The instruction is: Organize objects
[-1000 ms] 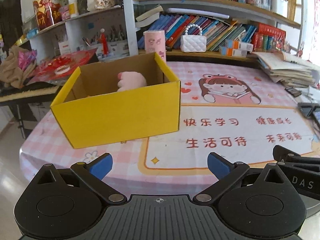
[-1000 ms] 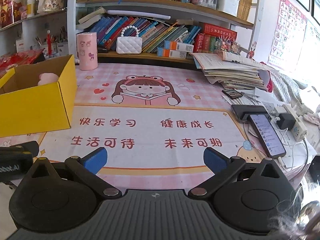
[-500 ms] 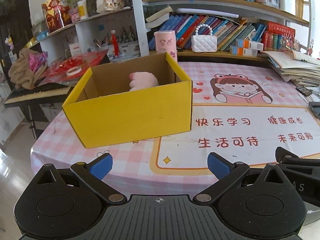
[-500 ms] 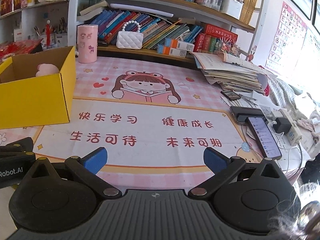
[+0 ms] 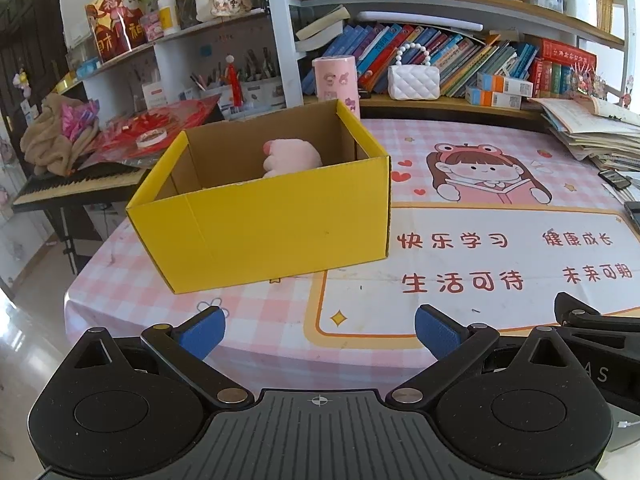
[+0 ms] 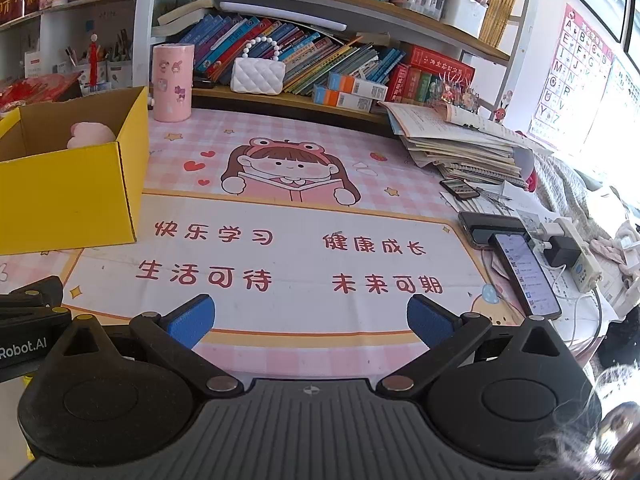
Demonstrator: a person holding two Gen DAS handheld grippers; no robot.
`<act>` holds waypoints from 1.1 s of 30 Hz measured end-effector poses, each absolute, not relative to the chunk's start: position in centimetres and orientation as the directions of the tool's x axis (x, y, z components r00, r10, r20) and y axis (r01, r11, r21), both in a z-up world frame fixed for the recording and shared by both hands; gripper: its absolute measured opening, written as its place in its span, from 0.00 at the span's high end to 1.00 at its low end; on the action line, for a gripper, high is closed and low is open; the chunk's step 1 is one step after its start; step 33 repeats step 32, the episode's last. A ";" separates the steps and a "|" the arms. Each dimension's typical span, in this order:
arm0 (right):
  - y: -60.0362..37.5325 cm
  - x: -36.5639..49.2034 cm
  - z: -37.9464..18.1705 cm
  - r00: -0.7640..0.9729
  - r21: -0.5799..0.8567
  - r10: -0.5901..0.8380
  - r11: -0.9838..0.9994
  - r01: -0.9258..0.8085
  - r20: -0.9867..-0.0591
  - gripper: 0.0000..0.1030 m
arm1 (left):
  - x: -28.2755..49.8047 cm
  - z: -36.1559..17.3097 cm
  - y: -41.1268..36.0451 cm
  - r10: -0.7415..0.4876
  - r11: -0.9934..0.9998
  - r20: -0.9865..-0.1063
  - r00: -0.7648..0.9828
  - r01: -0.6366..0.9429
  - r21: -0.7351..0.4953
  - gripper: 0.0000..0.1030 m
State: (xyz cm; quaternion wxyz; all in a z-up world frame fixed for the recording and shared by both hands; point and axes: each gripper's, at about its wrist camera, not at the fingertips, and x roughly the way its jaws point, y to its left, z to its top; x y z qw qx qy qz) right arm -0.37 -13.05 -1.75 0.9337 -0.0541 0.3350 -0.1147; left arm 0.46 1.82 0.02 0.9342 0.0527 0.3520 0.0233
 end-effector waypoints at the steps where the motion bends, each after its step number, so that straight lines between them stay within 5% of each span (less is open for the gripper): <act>1: -13.0 -0.3 -1.8 0.749 -0.179 -0.251 0.968 0.178 -0.613 0.00 | 0.5 0.0 1.8 0.081 0.993 -0.656 0.751 -0.007 0.115 0.01; 33: -13.0 0.6 -2.4 0.739 -0.192 -0.261 0.965 0.179 -0.621 0.00 | 1.5 -0.5 2.2 0.078 0.994 -0.677 0.732 -0.007 0.106 0.00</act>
